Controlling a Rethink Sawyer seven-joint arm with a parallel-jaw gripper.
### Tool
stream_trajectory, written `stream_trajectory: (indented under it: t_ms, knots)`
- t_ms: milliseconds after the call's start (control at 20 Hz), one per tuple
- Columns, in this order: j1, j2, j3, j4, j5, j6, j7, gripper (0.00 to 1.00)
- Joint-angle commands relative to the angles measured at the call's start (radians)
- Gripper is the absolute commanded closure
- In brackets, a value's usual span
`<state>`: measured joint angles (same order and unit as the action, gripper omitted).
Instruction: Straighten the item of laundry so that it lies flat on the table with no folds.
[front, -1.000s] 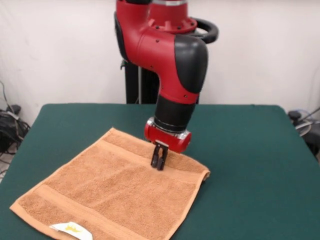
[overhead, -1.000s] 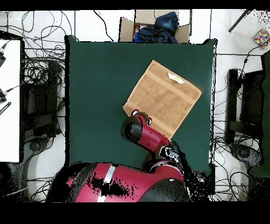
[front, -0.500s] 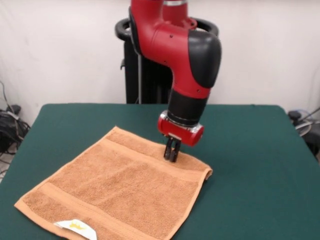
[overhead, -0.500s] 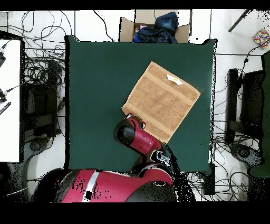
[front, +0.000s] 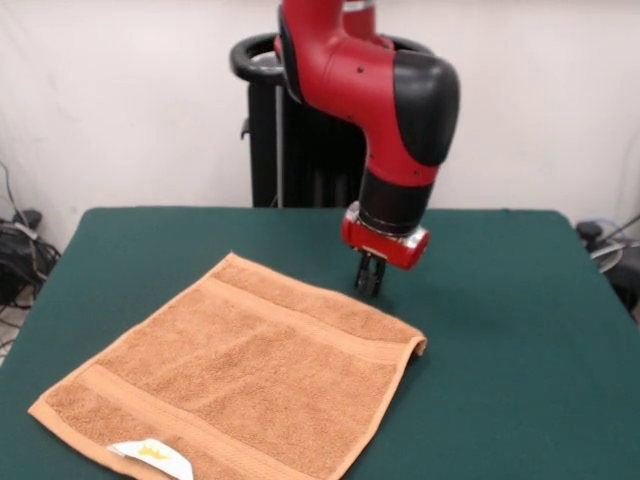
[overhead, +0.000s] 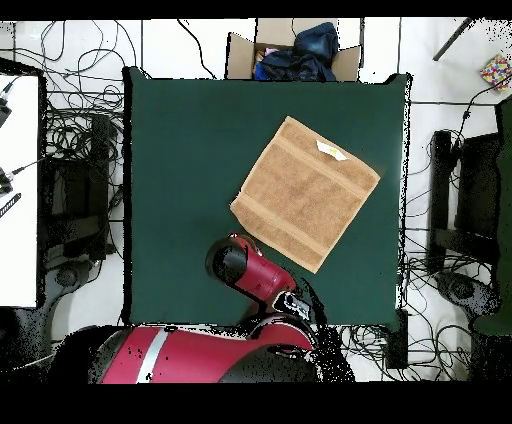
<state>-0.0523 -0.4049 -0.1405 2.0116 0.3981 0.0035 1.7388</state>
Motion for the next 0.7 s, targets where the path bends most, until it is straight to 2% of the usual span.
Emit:
stream_trajectory:
  t_ms: [50, 250, 450, 550, 700]
  knots:
    - [0.042, 0.039, -0.028, -0.046, 0.059, 0.109, 0.212, 1.0]
    - [0.141, -0.021, -0.153, -0.102, 0.056, 0.275, 0.212, 1.0]
    - [0.153, -0.048, -0.171, -0.14, 0.031, 0.345, 0.206, 1.0]
    - [0.13, -0.066, -0.14, -0.141, 0.019, 0.33, 0.187, 1.0]
    - [0.162, -0.088, -0.178, -0.149, 0.013, 0.392, 0.207, 1.0]
